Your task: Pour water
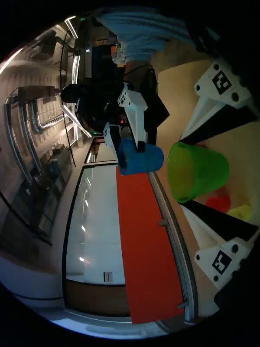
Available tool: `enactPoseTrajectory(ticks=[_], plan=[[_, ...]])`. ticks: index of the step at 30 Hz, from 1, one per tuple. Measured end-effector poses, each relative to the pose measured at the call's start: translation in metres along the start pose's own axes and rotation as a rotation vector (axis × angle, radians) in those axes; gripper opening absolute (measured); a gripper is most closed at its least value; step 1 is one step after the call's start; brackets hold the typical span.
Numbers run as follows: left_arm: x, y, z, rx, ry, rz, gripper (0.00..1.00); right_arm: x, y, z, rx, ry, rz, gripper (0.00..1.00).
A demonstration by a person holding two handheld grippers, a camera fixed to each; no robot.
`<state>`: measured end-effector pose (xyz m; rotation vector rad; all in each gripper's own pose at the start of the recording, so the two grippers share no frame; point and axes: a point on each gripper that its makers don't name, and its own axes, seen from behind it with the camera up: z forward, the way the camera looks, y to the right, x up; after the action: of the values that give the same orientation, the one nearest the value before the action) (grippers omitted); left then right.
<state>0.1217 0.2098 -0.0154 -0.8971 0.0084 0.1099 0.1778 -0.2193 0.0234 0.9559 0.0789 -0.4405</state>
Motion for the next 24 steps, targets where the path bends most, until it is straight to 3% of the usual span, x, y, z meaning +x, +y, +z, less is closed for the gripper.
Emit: enactPoseTrajectory(ticks=[11,24], plan=[[-0.006,0.005,0.002,-0.011,-0.007,-0.002,0.89,0.024,0.015,0.011,-0.011,0.001,-0.160,0.92],[-0.009,0.013,0.002,-0.034,-0.011,-0.006,0.89,0.048,0.029,0.025,-0.018,0.011,-0.306,0.92]])
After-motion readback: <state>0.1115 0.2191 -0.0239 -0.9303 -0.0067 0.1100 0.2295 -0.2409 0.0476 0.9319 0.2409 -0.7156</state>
